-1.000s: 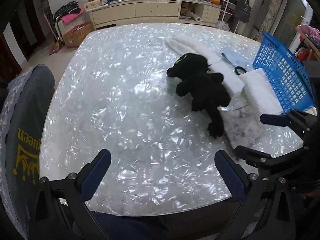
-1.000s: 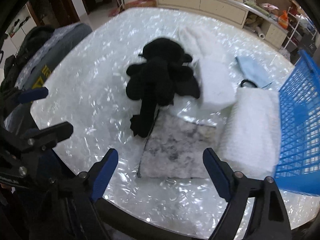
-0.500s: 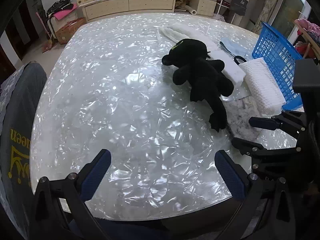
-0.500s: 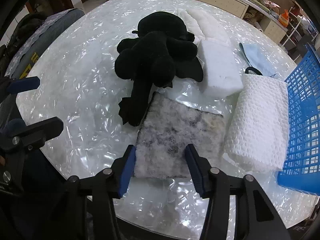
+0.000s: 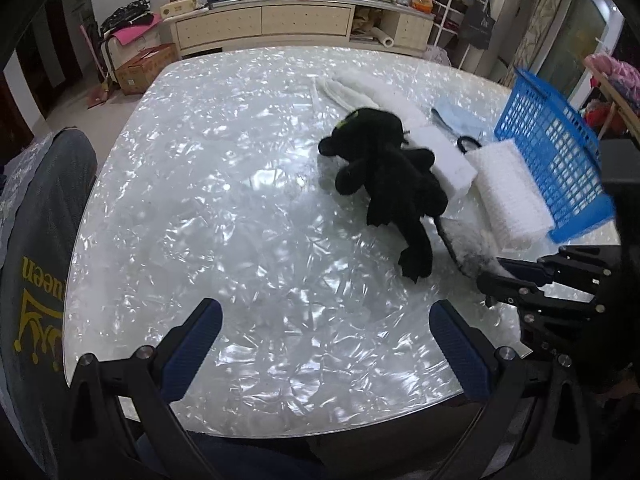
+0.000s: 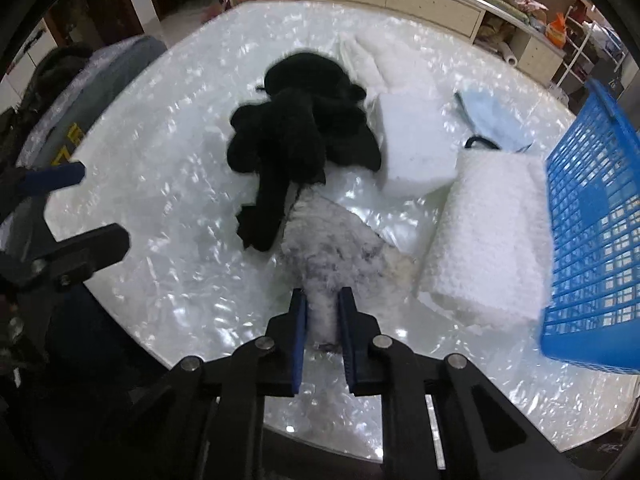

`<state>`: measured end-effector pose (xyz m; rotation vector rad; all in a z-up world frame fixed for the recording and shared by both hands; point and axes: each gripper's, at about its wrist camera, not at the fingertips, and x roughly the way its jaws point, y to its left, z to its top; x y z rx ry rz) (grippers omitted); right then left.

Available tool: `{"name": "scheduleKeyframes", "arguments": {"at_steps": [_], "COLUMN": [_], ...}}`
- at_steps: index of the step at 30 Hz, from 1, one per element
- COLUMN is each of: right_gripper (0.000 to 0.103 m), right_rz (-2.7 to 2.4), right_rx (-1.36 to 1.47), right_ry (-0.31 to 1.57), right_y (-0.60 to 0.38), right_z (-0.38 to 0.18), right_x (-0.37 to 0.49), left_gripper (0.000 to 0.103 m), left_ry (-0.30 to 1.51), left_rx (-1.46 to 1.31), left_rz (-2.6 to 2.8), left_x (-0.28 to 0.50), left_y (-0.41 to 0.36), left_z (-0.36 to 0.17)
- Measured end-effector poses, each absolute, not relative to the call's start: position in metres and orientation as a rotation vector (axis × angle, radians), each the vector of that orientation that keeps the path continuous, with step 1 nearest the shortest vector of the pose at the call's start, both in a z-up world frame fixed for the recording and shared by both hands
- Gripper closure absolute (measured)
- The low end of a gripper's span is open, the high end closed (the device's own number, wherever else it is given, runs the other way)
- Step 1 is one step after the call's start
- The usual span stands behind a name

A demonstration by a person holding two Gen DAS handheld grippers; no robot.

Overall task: Organize soft objects
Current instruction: 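Grasp the grey-speckled cloth with the right gripper and lift it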

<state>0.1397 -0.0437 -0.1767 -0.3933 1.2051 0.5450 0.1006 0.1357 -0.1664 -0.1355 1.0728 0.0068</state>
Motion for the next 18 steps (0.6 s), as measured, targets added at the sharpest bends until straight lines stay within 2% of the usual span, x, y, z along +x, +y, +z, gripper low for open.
{"name": "scheduleKeyframes", "arguments": {"at_steps": [9,18], "right_gripper": [0.089,0.088], "right_rz": [0.589,0.567], "right_rx": [-0.343,-0.313], "right_ry": [1.112,1.024], "right_y": [-0.056,-0.073], "right_z": [-0.123,-0.080], "right_x": [0.125,0.146], "left_gripper": [0.000,0.000], "left_ry": [1.030,1.048], "left_rx": [-0.143,-0.173], "left_rz": [-0.011,-0.040], "left_x": [0.103,0.128], "left_y": [0.128,0.113], "left_z": [-0.129,-0.115]}}
